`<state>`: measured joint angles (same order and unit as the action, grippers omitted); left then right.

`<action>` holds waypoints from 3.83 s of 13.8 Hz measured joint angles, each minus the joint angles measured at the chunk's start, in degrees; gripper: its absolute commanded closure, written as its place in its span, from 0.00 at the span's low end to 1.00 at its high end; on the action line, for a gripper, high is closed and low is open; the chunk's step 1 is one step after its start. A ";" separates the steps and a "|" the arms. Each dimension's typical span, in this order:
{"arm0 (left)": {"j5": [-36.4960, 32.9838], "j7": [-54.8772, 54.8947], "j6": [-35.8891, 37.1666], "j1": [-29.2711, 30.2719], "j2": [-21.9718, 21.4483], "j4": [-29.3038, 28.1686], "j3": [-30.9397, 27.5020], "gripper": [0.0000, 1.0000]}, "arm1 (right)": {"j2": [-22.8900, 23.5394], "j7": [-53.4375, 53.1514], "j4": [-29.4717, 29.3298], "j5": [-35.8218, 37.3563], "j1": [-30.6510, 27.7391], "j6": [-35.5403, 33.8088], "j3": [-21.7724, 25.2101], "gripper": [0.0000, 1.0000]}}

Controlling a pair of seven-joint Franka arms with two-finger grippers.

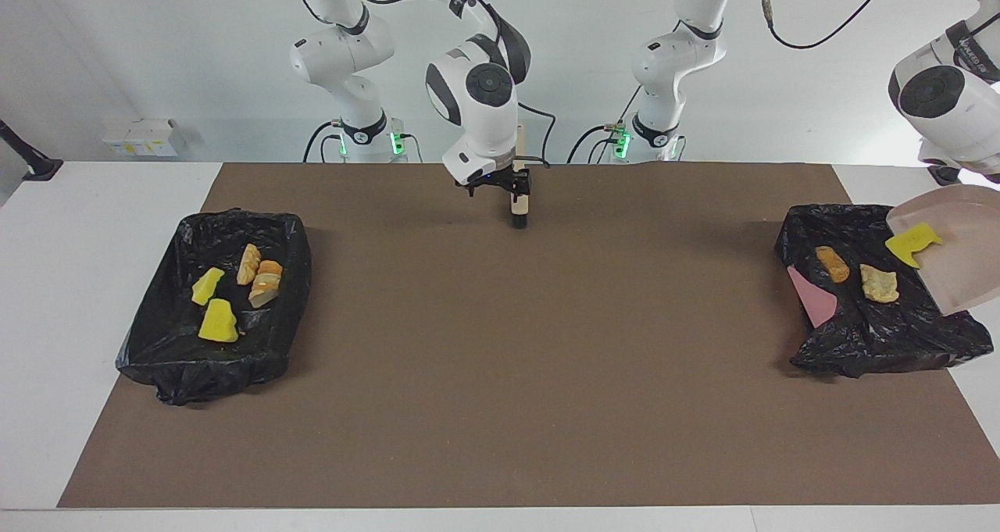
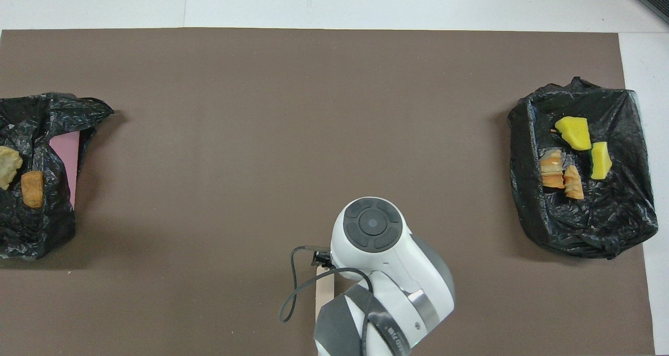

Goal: Sweep and dump trash in bin

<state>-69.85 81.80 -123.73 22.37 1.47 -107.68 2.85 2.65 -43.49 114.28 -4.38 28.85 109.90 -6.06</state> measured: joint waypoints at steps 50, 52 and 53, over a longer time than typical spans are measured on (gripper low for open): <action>72.82 -106.57 9.61 -53.09 8.24 -0.57 4.91 1.00 | -2.68 31.42 -25.78 7.63 -27.20 -24.80 3.50 0.00; 74.78 -107.44 5.36 -53.58 10.60 -0.57 5.11 1.00 | -2.68 31.43 -25.77 7.63 -27.25 -24.80 3.50 0.00; 75.32 -107.60 4.35 -53.64 11.56 -0.58 5.20 1.00 | -2.68 31.43 -25.75 7.63 -27.27 -24.82 3.50 0.00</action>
<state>5.47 -25.81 -119.39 -31.26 13.03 -108.26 8.05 -0.04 -12.06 88.53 3.25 1.58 85.08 -2.55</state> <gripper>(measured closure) 0.678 0.000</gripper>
